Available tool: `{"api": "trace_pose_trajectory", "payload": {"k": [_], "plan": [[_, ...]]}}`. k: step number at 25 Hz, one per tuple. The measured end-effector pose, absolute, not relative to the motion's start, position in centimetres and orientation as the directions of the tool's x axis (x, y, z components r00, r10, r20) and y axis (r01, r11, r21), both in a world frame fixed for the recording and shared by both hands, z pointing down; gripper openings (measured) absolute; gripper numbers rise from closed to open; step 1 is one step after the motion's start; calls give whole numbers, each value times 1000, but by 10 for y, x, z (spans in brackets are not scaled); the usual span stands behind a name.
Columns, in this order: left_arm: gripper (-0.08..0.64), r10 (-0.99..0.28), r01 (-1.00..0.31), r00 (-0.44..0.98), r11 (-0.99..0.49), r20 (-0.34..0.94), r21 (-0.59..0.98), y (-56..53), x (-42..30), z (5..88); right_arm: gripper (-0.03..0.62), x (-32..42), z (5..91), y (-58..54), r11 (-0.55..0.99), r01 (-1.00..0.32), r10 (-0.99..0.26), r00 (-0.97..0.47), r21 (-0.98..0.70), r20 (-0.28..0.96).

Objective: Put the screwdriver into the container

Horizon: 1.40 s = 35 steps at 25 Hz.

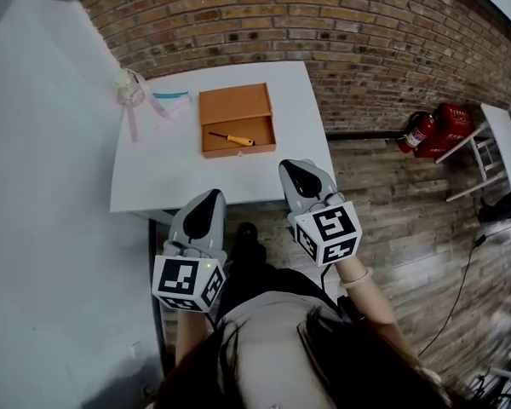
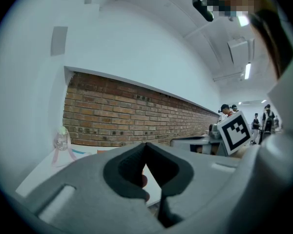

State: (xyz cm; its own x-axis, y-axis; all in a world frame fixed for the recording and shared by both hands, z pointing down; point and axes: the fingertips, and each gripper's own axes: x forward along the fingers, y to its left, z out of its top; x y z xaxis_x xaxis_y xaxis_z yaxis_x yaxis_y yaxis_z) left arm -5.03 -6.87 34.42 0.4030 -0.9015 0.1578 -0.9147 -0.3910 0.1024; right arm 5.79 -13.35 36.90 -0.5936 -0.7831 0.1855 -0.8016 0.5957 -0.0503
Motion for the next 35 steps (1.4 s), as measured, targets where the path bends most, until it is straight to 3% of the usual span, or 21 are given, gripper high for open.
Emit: {"api": "trace_pose_trajectory", "payload": {"k": [13, 35], "plan": [[0, -903, -912, 410, -403, 126, 80, -61, -45, 341, 5, 80, 345, -111, 549, -835, -828, -550, -44, 106], [0, -873, -883, 469, -460, 132, 93, -66, -40, 346, 3, 82, 350, -105, 509, -860, -851, -509, -31, 129]]}}
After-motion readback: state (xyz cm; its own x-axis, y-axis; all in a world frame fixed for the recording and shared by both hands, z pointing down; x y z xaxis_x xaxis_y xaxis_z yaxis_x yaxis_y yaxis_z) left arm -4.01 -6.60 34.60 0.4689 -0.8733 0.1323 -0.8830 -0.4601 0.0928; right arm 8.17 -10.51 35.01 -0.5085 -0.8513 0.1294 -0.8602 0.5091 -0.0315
